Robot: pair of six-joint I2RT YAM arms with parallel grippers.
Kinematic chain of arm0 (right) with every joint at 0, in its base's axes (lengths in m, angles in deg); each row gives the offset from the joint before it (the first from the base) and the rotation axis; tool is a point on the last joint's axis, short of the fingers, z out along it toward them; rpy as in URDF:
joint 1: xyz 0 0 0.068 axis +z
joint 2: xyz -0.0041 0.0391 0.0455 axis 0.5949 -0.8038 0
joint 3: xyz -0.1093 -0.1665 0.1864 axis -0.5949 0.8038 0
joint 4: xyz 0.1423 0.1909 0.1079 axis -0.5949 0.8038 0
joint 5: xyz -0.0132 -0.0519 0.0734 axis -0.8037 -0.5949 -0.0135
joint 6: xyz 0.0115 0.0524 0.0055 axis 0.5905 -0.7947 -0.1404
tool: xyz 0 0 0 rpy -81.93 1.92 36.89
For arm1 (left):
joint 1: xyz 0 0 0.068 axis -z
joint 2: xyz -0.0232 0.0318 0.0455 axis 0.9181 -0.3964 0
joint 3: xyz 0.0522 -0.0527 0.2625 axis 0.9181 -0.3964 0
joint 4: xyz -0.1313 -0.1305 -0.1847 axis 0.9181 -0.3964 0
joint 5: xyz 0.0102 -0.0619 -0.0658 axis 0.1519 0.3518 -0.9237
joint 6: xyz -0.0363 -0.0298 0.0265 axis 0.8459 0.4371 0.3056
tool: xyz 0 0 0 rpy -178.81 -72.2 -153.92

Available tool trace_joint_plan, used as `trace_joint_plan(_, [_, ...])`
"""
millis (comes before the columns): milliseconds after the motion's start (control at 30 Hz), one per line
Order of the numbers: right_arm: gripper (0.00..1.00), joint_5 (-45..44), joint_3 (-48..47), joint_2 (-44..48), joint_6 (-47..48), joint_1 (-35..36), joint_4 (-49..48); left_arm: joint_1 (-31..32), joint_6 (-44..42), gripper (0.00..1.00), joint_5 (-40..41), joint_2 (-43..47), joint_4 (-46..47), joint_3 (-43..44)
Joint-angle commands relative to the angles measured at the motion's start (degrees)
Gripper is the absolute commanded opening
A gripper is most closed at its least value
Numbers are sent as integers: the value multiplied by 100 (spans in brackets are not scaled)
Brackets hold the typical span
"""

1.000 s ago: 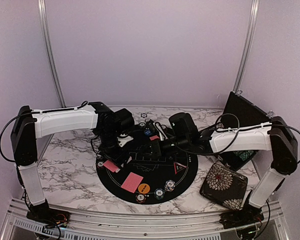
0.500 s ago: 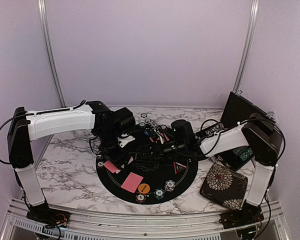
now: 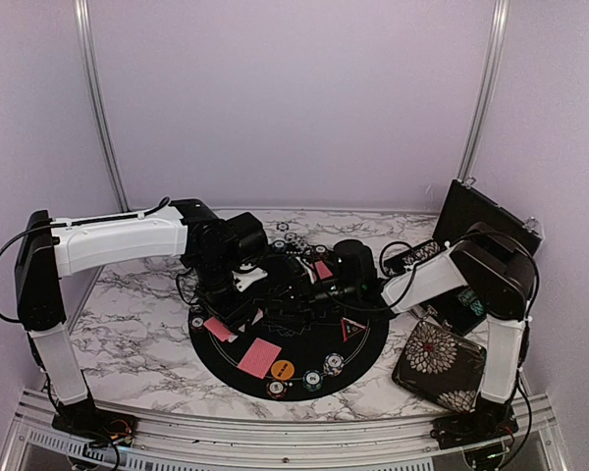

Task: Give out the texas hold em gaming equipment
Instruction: Adjust the poker card at the face-down deck piles.

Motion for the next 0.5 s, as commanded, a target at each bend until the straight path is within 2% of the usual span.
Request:
trace_joint_plan(0, [55,116,-317,-218,-358,126,-517,36,-81,46,-63,238,-152,109])
trace_joint_plan(467, [57,124,-751,-622,-702,415,-741,48,-99,46,-56,248,-152,126])
